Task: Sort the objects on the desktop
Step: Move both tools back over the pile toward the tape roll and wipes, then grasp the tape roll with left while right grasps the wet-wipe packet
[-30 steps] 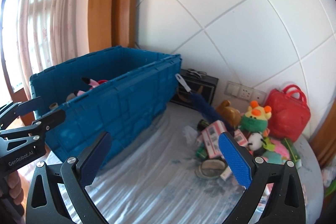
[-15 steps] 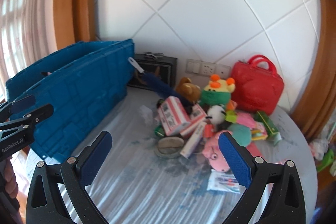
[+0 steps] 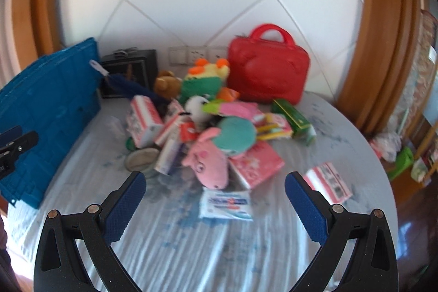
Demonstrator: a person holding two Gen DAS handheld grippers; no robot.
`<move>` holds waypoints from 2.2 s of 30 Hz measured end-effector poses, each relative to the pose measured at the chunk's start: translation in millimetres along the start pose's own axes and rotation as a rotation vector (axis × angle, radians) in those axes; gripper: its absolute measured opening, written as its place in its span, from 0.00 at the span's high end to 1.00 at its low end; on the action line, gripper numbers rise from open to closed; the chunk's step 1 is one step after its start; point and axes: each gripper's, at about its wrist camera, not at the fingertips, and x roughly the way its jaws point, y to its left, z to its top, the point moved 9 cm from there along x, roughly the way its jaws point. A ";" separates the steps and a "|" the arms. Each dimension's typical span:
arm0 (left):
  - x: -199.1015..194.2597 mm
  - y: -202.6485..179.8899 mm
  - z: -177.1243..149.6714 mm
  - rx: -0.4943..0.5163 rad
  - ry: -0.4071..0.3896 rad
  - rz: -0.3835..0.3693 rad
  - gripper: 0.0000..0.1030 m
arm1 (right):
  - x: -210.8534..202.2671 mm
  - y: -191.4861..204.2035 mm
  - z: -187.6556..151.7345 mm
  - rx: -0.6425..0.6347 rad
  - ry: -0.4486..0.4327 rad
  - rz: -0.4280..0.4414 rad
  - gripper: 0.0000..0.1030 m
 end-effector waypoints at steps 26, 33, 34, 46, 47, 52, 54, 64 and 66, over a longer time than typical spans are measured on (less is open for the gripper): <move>216.4 -21.1 -59.8 0.103 0.354 0.001 0.36 | 135.3 -101.1 -84.2 0.156 0.329 -0.108 0.00; 265.4 0.4 -78.4 0.056 0.469 0.047 0.36 | 172.6 -81.8 -94.6 0.129 0.402 -0.088 0.00; 262.6 4.3 -80.9 0.036 0.474 0.044 0.36 | 175.2 -79.1 -95.3 0.126 0.406 -0.083 0.00; 187.7 15.3 -98.4 -0.002 0.481 0.038 0.36 | 177.5 -42.5 -94.6 0.077 0.406 -0.002 0.00; 183.6 11.6 -95.3 0.011 0.466 0.027 0.36 | 177.0 -42.1 -94.7 0.077 0.406 0.003 0.00; 198.5 -16.2 -92.4 0.097 0.473 -0.028 0.36 | 177.3 -39.4 -101.4 0.077 0.418 0.011 0.00; 209.9 -26.0 -92.9 0.124 0.483 -0.052 0.33 | 178.4 -39.5 -105.0 0.073 0.429 0.010 0.00; 244.9 -35.6 -100.2 0.161 0.532 -0.037 0.21 | 203.1 -30.4 -113.3 0.079 0.481 0.012 0.00; 243.5 -34.2 -100.9 0.158 0.516 -0.035 0.21 | 210.6 -23.5 -115.0 0.074 0.492 0.033 0.00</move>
